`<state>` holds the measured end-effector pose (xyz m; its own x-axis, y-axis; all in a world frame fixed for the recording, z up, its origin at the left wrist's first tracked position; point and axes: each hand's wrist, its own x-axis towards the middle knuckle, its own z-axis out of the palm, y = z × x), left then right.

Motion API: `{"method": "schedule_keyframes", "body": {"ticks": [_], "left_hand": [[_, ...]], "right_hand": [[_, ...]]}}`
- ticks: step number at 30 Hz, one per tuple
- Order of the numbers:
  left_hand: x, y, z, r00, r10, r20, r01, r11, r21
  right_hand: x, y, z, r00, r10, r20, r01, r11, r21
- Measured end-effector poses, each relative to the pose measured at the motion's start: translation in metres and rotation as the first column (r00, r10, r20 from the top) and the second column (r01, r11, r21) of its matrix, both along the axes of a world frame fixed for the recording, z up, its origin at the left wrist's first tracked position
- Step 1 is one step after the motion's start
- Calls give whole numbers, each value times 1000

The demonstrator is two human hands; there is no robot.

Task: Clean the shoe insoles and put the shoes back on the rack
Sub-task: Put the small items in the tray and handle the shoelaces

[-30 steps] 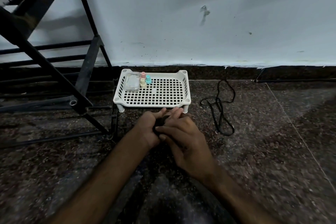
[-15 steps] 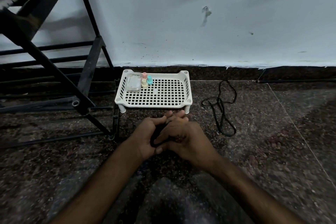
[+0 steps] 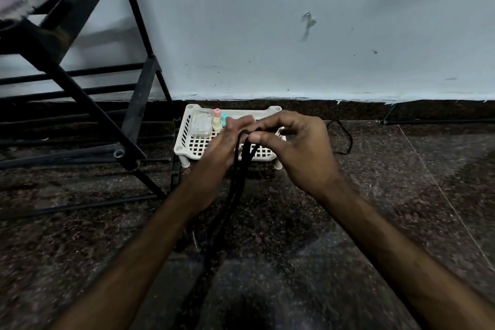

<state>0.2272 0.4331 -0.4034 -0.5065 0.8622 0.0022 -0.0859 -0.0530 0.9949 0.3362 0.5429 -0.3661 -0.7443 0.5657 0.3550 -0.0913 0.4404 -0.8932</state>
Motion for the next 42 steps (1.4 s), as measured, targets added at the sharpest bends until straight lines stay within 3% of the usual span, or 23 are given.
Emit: {"method": "schedule_keyframes", "body": {"ticks": [2,4,9,12,15,17,18,20,23,26,28,31,34,42], "left_hand": [[13,11,11,971,-172,168,161,984,81],[17,11,8,960,-170,223,165,986,41],[-1,-5,-14,984,-167,64,175,973,-148],[-10,-9,-11,973,-184,-138,141,951,-275],[-17,-10,-9,901,-220,-374,97,942,-320],[-22,-8,-11,846,-268,-461,93,925,-368],[-23,-7,-11,830,-287,-478,98,919,-382],[-25,-3,-10,820,-307,-484,114,915,-387],[-22,1,-3,826,-319,-465,168,926,-338],[-17,2,-4,866,-269,-422,158,947,-279],[-10,0,-5,940,-132,-314,64,974,-219],[-5,-2,-13,994,111,-2,-109,973,-202],[2,-2,-18,939,140,314,-107,987,-122],[3,5,-12,830,239,503,-230,970,-81]], "right_hand": [[-4,1,2,997,-50,-64,40,987,-153],[-3,11,3,976,-178,-127,140,955,-262],[14,47,-25,926,-362,-105,292,865,-408],[25,56,-60,923,-380,58,368,830,-418],[35,56,-87,901,-291,323,346,930,-126],[37,48,-88,886,-270,377,239,963,129],[34,42,-84,916,-204,345,162,976,145],[25,26,-72,960,58,273,-61,998,3],[10,6,-69,921,302,245,-272,951,-150],[4,-2,-72,929,331,167,-272,914,-300],[3,-3,-74,940,309,143,-236,894,-380],[1,-1,-80,966,179,188,-134,964,-229],[-5,-12,-83,986,26,165,-1,988,-151],[-24,-59,-83,977,-208,55,213,970,-115]]}}
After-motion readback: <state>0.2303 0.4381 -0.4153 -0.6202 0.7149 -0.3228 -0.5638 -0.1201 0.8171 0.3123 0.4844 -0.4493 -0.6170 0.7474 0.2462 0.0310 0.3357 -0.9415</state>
